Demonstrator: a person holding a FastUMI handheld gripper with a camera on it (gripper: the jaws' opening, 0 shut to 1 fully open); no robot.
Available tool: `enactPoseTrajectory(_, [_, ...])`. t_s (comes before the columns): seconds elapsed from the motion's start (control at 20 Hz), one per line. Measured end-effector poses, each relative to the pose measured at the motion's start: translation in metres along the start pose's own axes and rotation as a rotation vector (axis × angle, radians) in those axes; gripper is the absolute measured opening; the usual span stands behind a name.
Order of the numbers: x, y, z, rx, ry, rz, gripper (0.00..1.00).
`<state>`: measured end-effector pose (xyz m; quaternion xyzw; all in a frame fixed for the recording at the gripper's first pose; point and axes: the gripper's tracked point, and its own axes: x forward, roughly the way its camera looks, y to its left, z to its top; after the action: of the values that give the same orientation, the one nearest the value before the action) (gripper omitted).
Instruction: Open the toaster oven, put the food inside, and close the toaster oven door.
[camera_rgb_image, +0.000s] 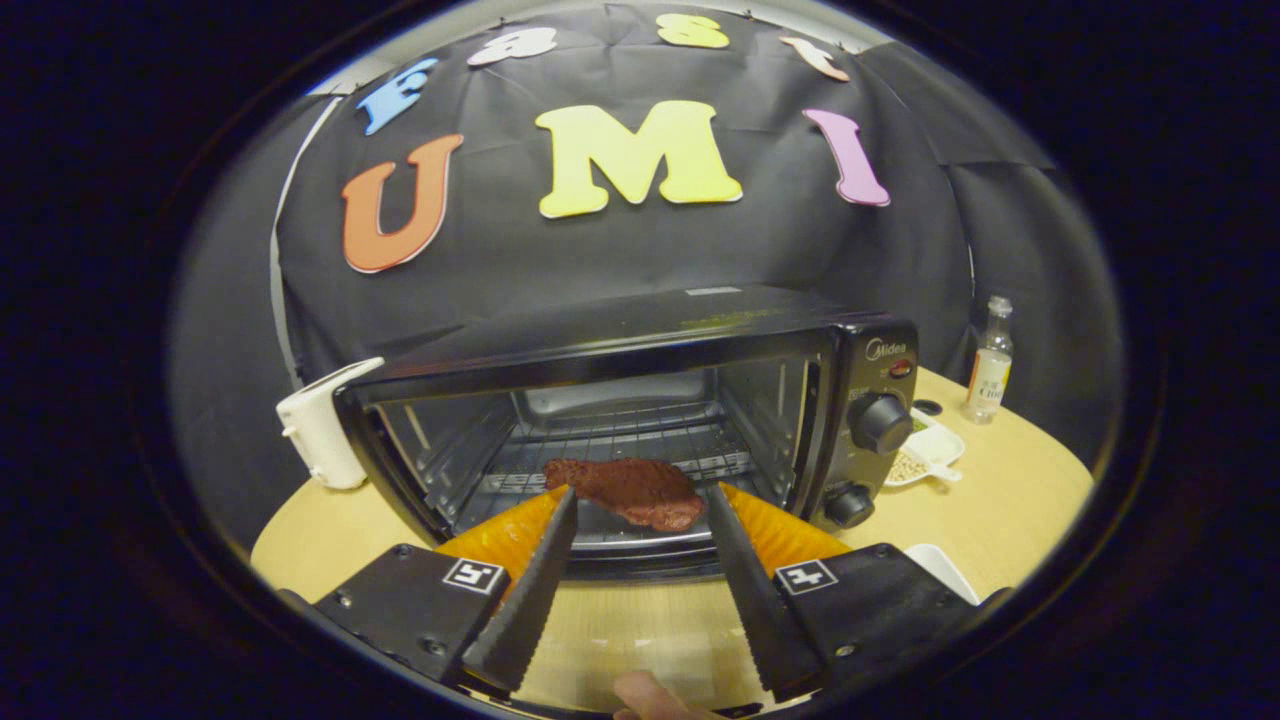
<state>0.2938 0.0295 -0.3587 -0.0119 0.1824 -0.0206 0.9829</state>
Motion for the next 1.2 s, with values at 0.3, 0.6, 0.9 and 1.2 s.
enactPoseTrajectory(0.3, [-0.08, 0.018, 0.007, -0.048, -0.032, 0.068, 0.88])
enactPoseTrajectory(0.6, [-0.157, 0.01, 0.003, -0.084, -0.067, 0.097, 1.0])
enactPoseTrajectory(0.9, [-0.188, -0.011, -0.037, -0.086, -0.043, 0.091, 1.0])
enactPoseTrajectory(1.2, [-0.18, -0.012, -0.106, -0.072, 0.113, 0.111, 1.0])
